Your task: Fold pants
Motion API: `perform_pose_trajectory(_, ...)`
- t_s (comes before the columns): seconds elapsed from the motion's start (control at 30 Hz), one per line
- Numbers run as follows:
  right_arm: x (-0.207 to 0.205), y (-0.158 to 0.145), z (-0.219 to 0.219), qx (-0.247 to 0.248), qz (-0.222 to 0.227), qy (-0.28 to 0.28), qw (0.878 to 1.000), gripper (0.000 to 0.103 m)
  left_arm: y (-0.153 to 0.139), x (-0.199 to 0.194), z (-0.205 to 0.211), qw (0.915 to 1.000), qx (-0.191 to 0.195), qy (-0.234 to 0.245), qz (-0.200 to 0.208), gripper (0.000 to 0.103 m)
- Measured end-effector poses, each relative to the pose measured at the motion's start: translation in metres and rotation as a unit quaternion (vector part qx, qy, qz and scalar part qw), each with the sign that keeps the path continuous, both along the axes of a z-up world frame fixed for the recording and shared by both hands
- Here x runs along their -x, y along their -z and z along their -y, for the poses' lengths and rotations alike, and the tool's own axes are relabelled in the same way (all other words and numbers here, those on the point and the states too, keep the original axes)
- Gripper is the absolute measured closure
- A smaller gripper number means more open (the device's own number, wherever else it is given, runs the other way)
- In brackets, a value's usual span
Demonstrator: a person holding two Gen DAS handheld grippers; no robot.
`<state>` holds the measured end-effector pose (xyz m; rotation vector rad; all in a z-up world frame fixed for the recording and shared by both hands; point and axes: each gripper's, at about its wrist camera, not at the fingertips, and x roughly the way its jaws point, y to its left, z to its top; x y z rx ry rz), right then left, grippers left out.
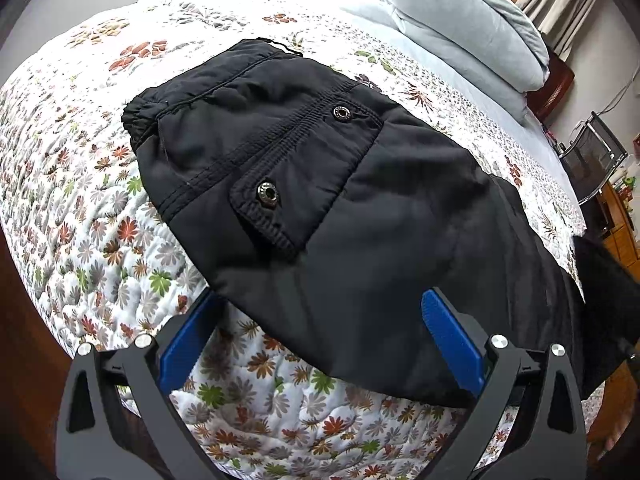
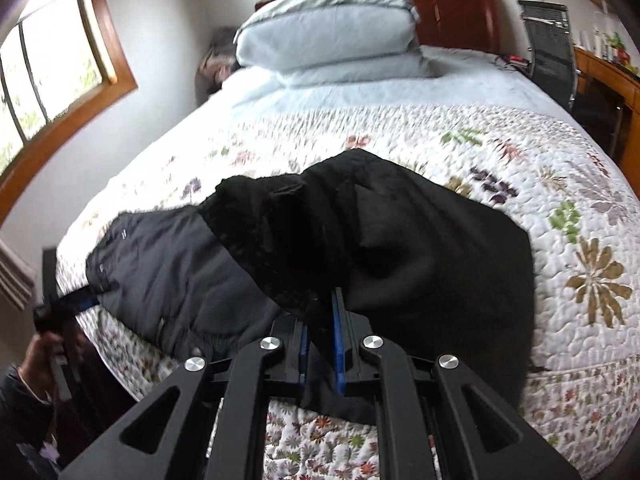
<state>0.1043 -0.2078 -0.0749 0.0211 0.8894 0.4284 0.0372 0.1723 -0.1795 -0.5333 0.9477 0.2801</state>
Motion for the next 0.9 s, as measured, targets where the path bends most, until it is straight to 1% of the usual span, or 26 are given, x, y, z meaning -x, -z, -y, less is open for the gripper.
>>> perform_pose_trajectory(0.1, 0.005, 0.01, -0.012, 0.018, -0.009, -0.01, 1.0, 0.093, 0.0, 0.001, -0.002, 1.0, 0.003, 0.0, 0.001, 0.003)
perform_pose_trajectory(0.4, 0.026, 0.027, -0.032, 0.068, -0.012, -0.047, 0.996, 0.093, 0.001, 0.001, -0.003, 1.0, 0.004, -0.001, 0.0, 0.003)
perform_pose_trajectory(0.53, 0.027, 0.039, -0.035, 0.084, -0.022, -0.052, 0.995, 0.093, 0.001, 0.0, -0.002, 1.0, 0.002, -0.002, 0.0, 0.003)
perform_pose_trajectory(0.6, 0.025, 0.047, -0.038, 0.091, -0.025, -0.055, 0.994, 0.091, 0.001, 0.0, -0.001, 1.0, 0.001, -0.001, 0.0, 0.003)
perform_pose_trajectory(0.63, 0.025, 0.05, -0.039, 0.092, -0.028, -0.056, 0.994, 0.086, 0.001, 0.0, -0.001, 1.0, 0.002, 0.0, 0.0, 0.003)
perform_pose_trajectory(0.7, 0.024, 0.055, -0.04, 0.088, -0.035, -0.058, 0.994, 0.08, 0.002, 0.0, -0.001, 1.0, 0.002, 0.0, -0.001, 0.003)
perform_pose_trajectory(0.8, 0.028, 0.055, -0.041, 0.082, -0.039, -0.072, 0.993, 0.066, 0.002, 0.0, -0.001, 1.0, 0.002, -0.001, 0.0, 0.003)
perform_pose_trajectory(0.83, 0.029, 0.053, -0.041, 0.077, -0.04, -0.077, 0.993, 0.056, 0.002, -0.001, -0.001, 1.0, 0.002, -0.001, 0.0, 0.003)
perform_pose_trajectory(0.87, 0.032, 0.049, -0.041, 0.069, -0.04, -0.085, 0.993, 0.037, 0.002, -0.001, 0.0, 1.0, 0.002, -0.001, -0.001, 0.003)
perform_pose_trajectory(0.9, 0.035, 0.045, -0.041, 0.064, -0.036, -0.092, 0.993, 0.029, 0.002, 0.0, -0.001, 1.0, 0.002, -0.001, -0.001, 0.003)
